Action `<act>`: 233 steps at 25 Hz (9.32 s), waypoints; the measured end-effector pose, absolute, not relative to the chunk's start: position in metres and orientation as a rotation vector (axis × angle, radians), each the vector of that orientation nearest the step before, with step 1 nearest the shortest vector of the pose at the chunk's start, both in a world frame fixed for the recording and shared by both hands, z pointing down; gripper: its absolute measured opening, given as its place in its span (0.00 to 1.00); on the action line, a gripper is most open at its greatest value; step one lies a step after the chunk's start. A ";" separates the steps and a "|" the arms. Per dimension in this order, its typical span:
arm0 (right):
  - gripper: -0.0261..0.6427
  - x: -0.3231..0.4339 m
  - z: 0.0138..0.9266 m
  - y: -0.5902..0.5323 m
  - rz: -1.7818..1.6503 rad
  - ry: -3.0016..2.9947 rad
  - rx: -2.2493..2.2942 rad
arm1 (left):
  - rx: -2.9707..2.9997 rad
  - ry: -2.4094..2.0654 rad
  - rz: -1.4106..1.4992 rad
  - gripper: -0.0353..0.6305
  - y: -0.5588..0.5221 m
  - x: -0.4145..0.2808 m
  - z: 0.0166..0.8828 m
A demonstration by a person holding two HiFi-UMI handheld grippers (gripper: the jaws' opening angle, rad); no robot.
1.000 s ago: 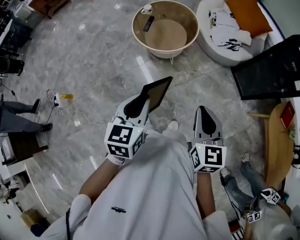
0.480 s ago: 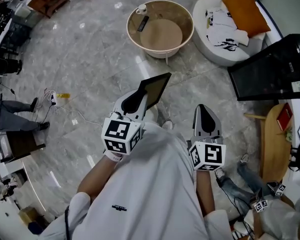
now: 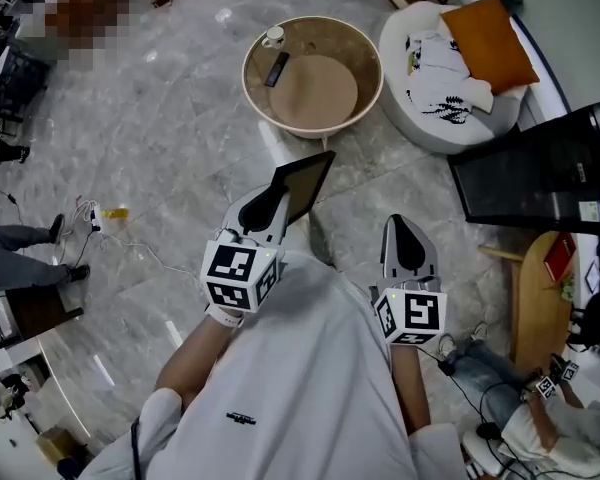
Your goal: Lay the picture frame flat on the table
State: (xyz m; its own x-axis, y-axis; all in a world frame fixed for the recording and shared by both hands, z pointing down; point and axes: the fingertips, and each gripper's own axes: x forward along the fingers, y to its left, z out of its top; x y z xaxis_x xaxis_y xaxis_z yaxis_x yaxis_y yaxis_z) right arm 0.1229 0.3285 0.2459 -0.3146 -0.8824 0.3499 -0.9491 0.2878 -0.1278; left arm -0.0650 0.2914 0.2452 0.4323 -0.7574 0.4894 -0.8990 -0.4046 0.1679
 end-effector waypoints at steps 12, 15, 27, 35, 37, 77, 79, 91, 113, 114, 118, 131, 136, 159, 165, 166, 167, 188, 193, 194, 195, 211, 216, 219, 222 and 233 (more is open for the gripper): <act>0.05 0.063 0.249 0.137 0.513 -2.258 1.668 | 2.264 -1.318 0.505 0.14 0.110 -0.111 0.259; 0.05 0.045 0.246 0.093 0.488 -2.254 1.647 | 2.268 -1.297 0.508 0.14 0.071 -0.124 0.258; 0.05 0.047 0.255 0.027 0.533 -2.227 1.662 | 2.260 -1.249 0.539 0.14 -0.002 -0.114 0.262; 0.05 0.061 0.252 0.003 0.527 -2.276 1.626 | 2.234 -1.261 0.560 0.14 -0.020 -0.095 0.257; 0.05 0.069 0.255 -0.003 0.534 -2.284 1.615 | 2.227 -1.256 0.567 0.14 -0.025 -0.085 0.257; 0.05 0.122 0.455 -0.104 0.683 -2.189 1.525 | 2.001 -1.182 0.604 0.14 -0.130 0.009 0.471; 0.05 0.122 0.470 -0.107 0.728 -2.175 1.535 | 2.000 -1.163 0.603 0.14 -0.131 0.013 0.484; 0.05 0.129 0.531 -0.130 0.696 -2.142 1.540 | 1.976 -1.119 0.595 0.14 -0.148 0.026 0.563; 0.05 0.092 0.589 -0.101 0.717 -2.152 1.417 | 1.952 -1.148 0.638 0.18 -0.145 0.001 0.646; 0.05 0.089 0.592 -0.101 0.715 -2.156 1.407 | 1.954 -1.152 0.644 0.19 -0.147 -0.002 0.649; 0.05 0.079 0.599 -0.105 0.707 -2.168 1.391 | 1.969 -1.183 0.676 0.23 -0.159 -0.015 0.662; 0.05 0.061 0.625 -0.103 0.731 -2.180 1.349 | 1.955 -1.209 0.735 0.30 -0.167 -0.045 0.712; 0.05 0.063 0.634 -0.098 0.727 -2.177 1.318 | 1.932 -1.215 0.785 0.30 -0.162 -0.051 0.730; 0.05 0.054 0.559 -0.097 0.646 -2.194 1.307 | 1.898 -1.232 0.918 0.06 -0.105 -0.085 0.654; 0.05 0.063 0.507 -0.096 0.603 -2.196 1.340 | 1.930 -1.271 0.831 0.06 -0.096 -0.089 0.585; 0.05 0.065 0.498 -0.095 0.601 -2.199 1.346 | 1.940 -1.280 0.820 0.06 -0.096 -0.090 0.570; 0.05 0.066 0.490 -0.094 0.598 -2.204 1.349 | 1.952 -1.292 0.808 0.06 -0.097 -0.090 0.555; 0.05 0.079 0.299 -0.070 0.458 -2.304 1.397 | 2.187 -1.424 0.554 0.06 -0.074 -0.086 0.301; 0.05 0.083 0.266 -0.063 0.405 -2.333 1.435 | 2.250 -1.421 0.512 0.06 -0.066 -0.076 0.269; 0.05 0.083 0.260 -0.061 0.395 -2.333 1.444 | 2.259 -1.416 0.512 0.06 -0.063 -0.076 0.265; 0.05 0.084 0.255 -0.059 0.387 -2.335 1.453 | 2.267 -1.413 0.512 0.06 -0.061 -0.076 0.261; 0.05 0.085 0.231 -0.041 0.350 -2.333 1.552 | 2.337 -1.452 0.426 0.06 -0.047 -0.089 0.220; 0.05 0.085 0.226 -0.038 0.334 -2.338 1.550 | 2.343 -1.443 0.420 0.06 -0.045 -0.088 0.222; 0.05 0.086 0.224 -0.035 0.332 -2.335 1.555 | 2.344 -1.437 0.421 0.06 -0.044 -0.087 0.221; 0.05 0.085 0.224 -0.035 0.335 -2.339 1.558 | 2.350 -1.434 0.424 0.06 -0.043 -0.088 0.216; 0.05 0.090 0.214 -0.031 0.305 -2.334 1.613 | 2.350 -1.409 0.403 0.06 -0.040 -0.084 0.216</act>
State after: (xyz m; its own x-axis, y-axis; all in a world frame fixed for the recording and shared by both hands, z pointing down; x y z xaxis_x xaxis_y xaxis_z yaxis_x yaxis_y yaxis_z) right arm 0.0900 -0.0313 0.2136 -0.3330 -0.8754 0.3503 -0.9360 0.3518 -0.0108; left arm -0.0842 -0.0402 0.2164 0.4590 -0.7813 0.4230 -0.8868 -0.4317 0.1651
